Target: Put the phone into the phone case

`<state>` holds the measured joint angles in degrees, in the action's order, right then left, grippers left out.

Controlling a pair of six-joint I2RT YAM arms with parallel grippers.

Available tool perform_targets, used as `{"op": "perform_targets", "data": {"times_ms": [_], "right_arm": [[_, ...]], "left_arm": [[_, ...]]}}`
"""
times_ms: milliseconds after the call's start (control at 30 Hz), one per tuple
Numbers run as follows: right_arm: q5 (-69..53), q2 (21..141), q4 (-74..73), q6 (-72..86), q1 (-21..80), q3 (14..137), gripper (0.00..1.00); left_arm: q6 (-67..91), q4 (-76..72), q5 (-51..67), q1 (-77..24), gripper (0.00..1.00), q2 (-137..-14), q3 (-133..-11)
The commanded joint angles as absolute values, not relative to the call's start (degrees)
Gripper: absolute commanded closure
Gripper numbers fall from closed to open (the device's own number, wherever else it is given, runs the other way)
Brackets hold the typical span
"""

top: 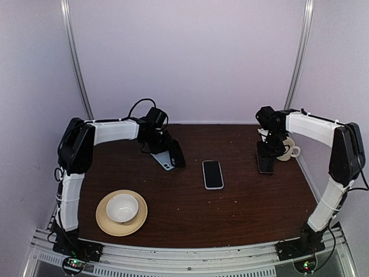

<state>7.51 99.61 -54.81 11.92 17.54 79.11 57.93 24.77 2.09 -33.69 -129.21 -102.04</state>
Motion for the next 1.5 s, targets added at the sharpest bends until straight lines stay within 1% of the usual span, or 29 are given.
{"op": "perform_targets", "data": {"times_ms": [0,133,200,300,467,567,633,700,767,933,1100,1133,1200,1367,1467], "right_arm": [[7.58,96.76,-55.57,12.28,16.32,78.40,0.49],[5.22,97.13,-53.66,13.16,15.15,77.08,0.48],[2.74,97.47,-52.03,13.71,14.22,76.55,0.46],[0.29,98.73,-49.27,14.67,12.58,76.31,0.42],[0.46,103.90,-47.48,15.93,10.47,79.39,0.27],[1.58,107.76,-46.72,16.54,9.42,81.55,0.14],[1.95,110.78,-46.96,16.72,8.71,83.98,0.07],[2.77,113.58,-47.44,16.55,8.21,86.30,0.02],[3.53,116.22,-48.14,16.31,7.85,88.54,0.01],[3.05,120.60,-48.72,15.65,7.76,92.26,0.01],[3.29,123.76,-50.00,15.33,7.76,94.83,0.07],[3.33,124.05,-50.29,15.25,7.74,94.99,0.09],[3.58,124.04,-50.42,15.10,7.74,94.81,0.15],[3.72,123.13,-50.37,14.45,7.73,93.50,0.36],[3.30,122.20,-50.40,13.97,7.74,92.83,0.44]], "left_arm": [[52.01,22.85,5.68,-35.03,1.00,-116.08,-94.37],[49.78,23.32,11.97,-38.02,1.00,-108.44,-84.22],[48.57,24.23,12.75,-39.75,1.00,-105.11,-79.86],[48.35,24.00,15.00,-41.87,1.00,-102.55,-74.16],[47.62,23.96,17.28,-43.72,1.00,-101.29,-67.85],[47.35,22.70,18.00,-44.43,1.00,-101.70,-64.89],[46.92,22.86,18.54,-44.45,1.00,-102.88,-64.57],[46.55,23.19,19.12,-44.47,1.00,-103.98,-64.45],[46.58,23.20,19.56,-44.42,1.00,-104.76,-64.10],[46.20,24.52,18.78,-44.47,1.00,-105.93,-63.43],[46.23,25.79,18.67,-44.47,1.00,-107.20,-63.37],[46.22,26.15,18.48,-44.45,0.97,-107.22,-63.37],[45.95,26.79,17.97,-44.38,0.88,-107.10,-63.41],[44.38,28.70,16.43,-44.43,0.73,-105.65,-63.90],[42.49,30.82,15.59,-44.41,0.60,-104.56,-65.06]]}}
